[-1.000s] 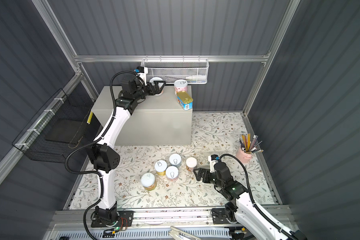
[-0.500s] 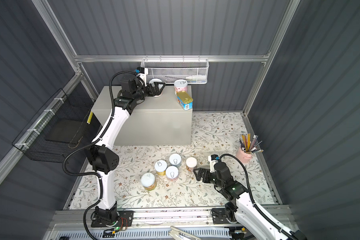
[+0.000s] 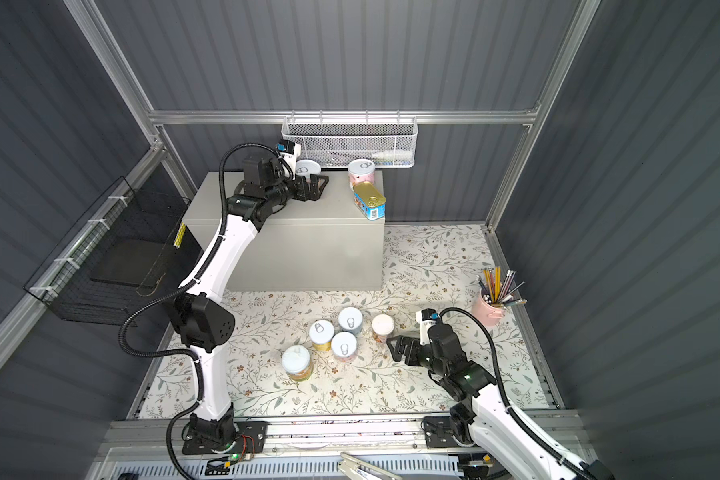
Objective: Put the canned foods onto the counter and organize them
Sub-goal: 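Lower the orange-print can onto the cabinet top with the left gripper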
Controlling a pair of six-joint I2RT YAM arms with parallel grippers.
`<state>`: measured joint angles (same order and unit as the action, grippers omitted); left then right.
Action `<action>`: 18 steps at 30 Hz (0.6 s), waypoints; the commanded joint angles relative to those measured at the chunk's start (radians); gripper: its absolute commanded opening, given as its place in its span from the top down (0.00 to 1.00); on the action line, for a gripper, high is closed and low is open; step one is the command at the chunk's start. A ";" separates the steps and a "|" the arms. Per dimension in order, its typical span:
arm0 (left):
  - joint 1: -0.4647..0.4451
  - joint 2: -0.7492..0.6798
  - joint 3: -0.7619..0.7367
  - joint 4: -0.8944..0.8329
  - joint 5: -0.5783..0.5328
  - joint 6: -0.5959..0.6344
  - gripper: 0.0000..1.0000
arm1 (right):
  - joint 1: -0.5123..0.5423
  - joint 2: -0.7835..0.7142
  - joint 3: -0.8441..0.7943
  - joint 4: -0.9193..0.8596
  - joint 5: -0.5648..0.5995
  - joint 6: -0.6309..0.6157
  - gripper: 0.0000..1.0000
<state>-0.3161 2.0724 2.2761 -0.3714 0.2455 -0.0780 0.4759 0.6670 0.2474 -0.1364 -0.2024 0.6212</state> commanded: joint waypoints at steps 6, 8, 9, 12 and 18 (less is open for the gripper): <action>-0.007 -0.021 -0.072 -0.109 -0.097 0.197 0.00 | 0.005 0.040 0.041 0.031 -0.028 0.008 0.01; -0.015 -0.034 -0.097 -0.096 -0.134 0.230 0.00 | 0.005 0.050 0.047 0.032 -0.033 0.008 0.01; -0.020 -0.041 -0.108 -0.088 -0.153 0.243 0.00 | 0.005 0.054 0.050 0.029 -0.036 0.007 0.01; -0.021 -0.058 -0.121 -0.077 -0.165 0.227 0.00 | 0.006 0.057 0.053 0.028 -0.037 0.008 0.01; -0.006 -0.080 -0.098 -0.097 -0.129 0.066 0.00 | 0.005 0.056 0.053 0.029 -0.037 0.016 0.01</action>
<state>-0.3321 1.9995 2.1700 -0.3866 0.0971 0.0479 0.4759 0.7258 0.2771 -0.1192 -0.2295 0.6285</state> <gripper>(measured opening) 0.996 0.989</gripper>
